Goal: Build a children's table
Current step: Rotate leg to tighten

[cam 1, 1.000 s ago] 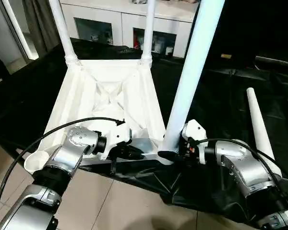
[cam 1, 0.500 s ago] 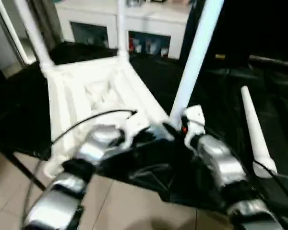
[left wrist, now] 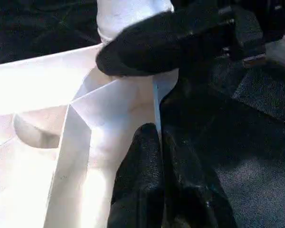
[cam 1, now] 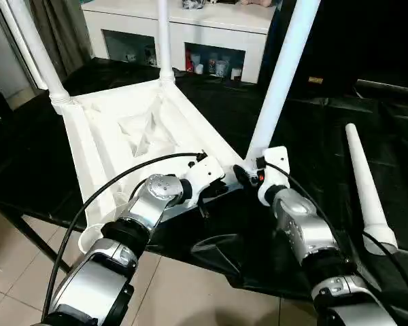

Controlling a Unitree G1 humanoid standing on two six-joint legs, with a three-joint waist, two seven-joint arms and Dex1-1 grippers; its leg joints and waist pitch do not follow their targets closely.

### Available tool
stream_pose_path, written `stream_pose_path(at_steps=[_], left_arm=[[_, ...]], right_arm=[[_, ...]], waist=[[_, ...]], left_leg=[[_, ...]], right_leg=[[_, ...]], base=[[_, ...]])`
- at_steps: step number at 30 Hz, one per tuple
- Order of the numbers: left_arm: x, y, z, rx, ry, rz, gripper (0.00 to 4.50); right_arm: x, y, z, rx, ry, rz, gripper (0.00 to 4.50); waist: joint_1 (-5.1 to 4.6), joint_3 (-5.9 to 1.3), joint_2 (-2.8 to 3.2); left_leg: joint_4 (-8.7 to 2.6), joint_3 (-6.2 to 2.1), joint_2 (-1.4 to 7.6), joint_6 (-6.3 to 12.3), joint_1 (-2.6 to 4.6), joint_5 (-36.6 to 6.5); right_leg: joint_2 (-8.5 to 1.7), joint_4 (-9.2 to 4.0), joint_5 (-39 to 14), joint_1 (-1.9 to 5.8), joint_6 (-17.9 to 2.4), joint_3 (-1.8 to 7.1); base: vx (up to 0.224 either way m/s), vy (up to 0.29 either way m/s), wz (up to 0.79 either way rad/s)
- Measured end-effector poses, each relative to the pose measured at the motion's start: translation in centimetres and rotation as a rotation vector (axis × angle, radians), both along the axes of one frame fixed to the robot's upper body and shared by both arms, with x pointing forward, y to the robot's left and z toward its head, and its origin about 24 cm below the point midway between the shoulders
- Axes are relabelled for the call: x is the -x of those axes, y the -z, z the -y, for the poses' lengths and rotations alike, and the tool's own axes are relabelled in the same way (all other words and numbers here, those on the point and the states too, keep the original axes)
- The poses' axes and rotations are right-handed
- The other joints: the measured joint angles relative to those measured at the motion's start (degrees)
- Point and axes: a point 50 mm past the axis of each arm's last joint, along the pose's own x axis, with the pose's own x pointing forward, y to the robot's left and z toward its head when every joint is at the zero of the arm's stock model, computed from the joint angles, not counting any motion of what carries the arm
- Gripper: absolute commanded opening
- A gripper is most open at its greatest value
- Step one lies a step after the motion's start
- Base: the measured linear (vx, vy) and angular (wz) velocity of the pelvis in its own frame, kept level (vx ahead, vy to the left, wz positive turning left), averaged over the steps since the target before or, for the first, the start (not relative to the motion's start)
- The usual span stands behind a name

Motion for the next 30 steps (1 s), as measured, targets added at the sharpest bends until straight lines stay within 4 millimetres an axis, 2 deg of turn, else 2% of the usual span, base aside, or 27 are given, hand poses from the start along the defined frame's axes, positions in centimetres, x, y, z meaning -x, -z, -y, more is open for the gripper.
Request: stream_pose_path(at_steps=[5, 7, 8, 11, 13, 15, 17, 19, 22, 24, 27, 30], left_arm=[[0.0, 0.1, 0.2, 0.019, 0.005, 0.038, 0.00], [-0.1, 0.1, 0.2, 0.024, 0.002, 0.044, 0.57], [-0.1, 0.0, 0.2, 0.054, -0.014, 0.046, 0.57], [-0.5, -1.7, 0.8, 0.219, -0.039, 0.083, 0.71], [-0.9, -2.7, 0.5, 0.253, -0.055, 0.126, 0.98], [-1.3, -3.5, -0.5, 0.256, -0.090, 0.173, 1.04], [-1.9, -4.3, -2.2, 0.233, -0.160, 0.213, 1.04], [-2.7, -5.4, -5.5, 0.196, -0.278, 0.266, 1.04], [-3.0, -6.7, -8.8, 0.158, -0.389, 0.322, 1.04], [-2.4, -6.9, -11.7, 0.077, -0.464, 0.339, 1.04], [-1.2, -6.8, -15.5, -0.044, -0.564, 0.309, 1.04], [-0.1, -7.1, -17.8, -0.093, -0.651, 0.272, 1.04]], right_arm=[[1.3, -0.5, 1.6, -0.018, -0.022, 0.058, 3.63], [1.7, -1.0, 1.9, -0.026, -0.028, 0.090, 3.75], [2.0, -1.6, 2.2, -0.033, -0.040, 0.115, 3.75], [3.1, -2.6, 3.3, -0.045, -0.075, 0.156, 3.75], [3.6, -3.0, 3.7, -0.048, -0.104, 0.168, 3.75], [3.8, -2.9, 4.0, -0.034, -0.130, 0.151, 3.75], [4.2, -2.6, 4.2, -0.009, -0.158, 0.133, 3.75], [4.5, -2.2, 4.0, 0.003, -0.173, 0.105, 3.75], [4.7, -1.6, 3.3, 0.029, -0.204, 0.073, 3.75], [4.9, -1.3, 2.2, 0.047, -0.243, 0.054, 3.75], [4.9, -0.5, 1.9, 0.080, -0.237, 0.011, 3.75], [4.3, 0.1, 1.4, 0.109, -0.220, -0.025, 3.75]], waist=[[0.65, 0.02, 0.69], [0.68, 0.05, 0.81], [0.67, 0.11, 0.87], [1.22, 0.28, 0.58], [0.99, 0.27, 0.61], [0.55, 0.28, 0.64], [0.30, 0.29, 0.64], [-0.24, 0.32, 0.69], [-0.38, 0.40, 0.62], [-0.70, 0.50, 0.42], [-0.71, 0.62, -0.11], [-0.24, 0.67, -0.65]], left_leg=[[-0.05, 0.00, -0.03, 0.01, -0.07, 0.0], [-0.05, 0.01, -0.04, 0.01, -0.09, 0.0], [-0.04, 0.01, -0.05, 0.02, -0.15, 0.0], [0.00, -0.02, 0.05, 0.16, -0.42, 0.1], [0.00, 0.00, 0.06, 0.20, -0.48, 0.1], [-0.01, 0.00, 0.05, 0.23, -0.50, 0.1], [-0.03, -0.02, 0.06, 0.22, -0.55, 0.1], [-0.05, -0.05, 0.10, 0.21, -0.58, 0.1], [-0.02, -0.10, 0.07, 0.18, -0.69, 0.1], [-0.01, -0.11, 0.17, 0.18, -0.71, 0.1], [0.01, -0.10, 0.28, 0.15, -0.90, 0.1], [0.03, -0.04, 0.31, 0.12, -0.93, 0.1]], right_leg=[[0.01, 0.01, 0.0, -0.09, 0.0, -0.01], [0.01, 0.01, 0.0, -0.10, 0.0, -0.02], [0.01, 0.01, 0.0, -0.15, 0.0, -0.03], [0.01, -0.06, 0.0, -0.22, 0.0, -0.09], [0.00, -0.11, 0.0, -0.24, 0.0, -0.05], [0.00, -0.10, 0.0, -0.27, 0.0, -0.05], [0.09, -0.09, 0.0, -0.34, 0.0, -0.08], [0.19, -0.05, 0.0, -0.43, 0.0, -0.09], [0.13, -0.06, 0.0, -0.46, 0.0, -0.11], [0.14, -0.04, 0.0, -0.48, 0.0, -0.11], [0.14, -0.02, 0.0, -0.65, 0.0, -0.09], [0.12, 0.03, 0.1, -0.71, -0.2, -0.05]], base=[[0.000, 0.000, 0.00], [0.000, 0.000, 0.00], [0.000, 0.000, 0.00], [0.000, 0.000, 0.00], [0.000, 0.000, 0.00], [0.000, 0.000, 0.00], [0.000, 0.000, 0.00], [0.000, 0.000, 0.00], [0.000, 0.000, 0.00], [0.000, 0.000, 0.00], [0.000, 0.000, 0.00], [0.000, 0.000, 0.00]])
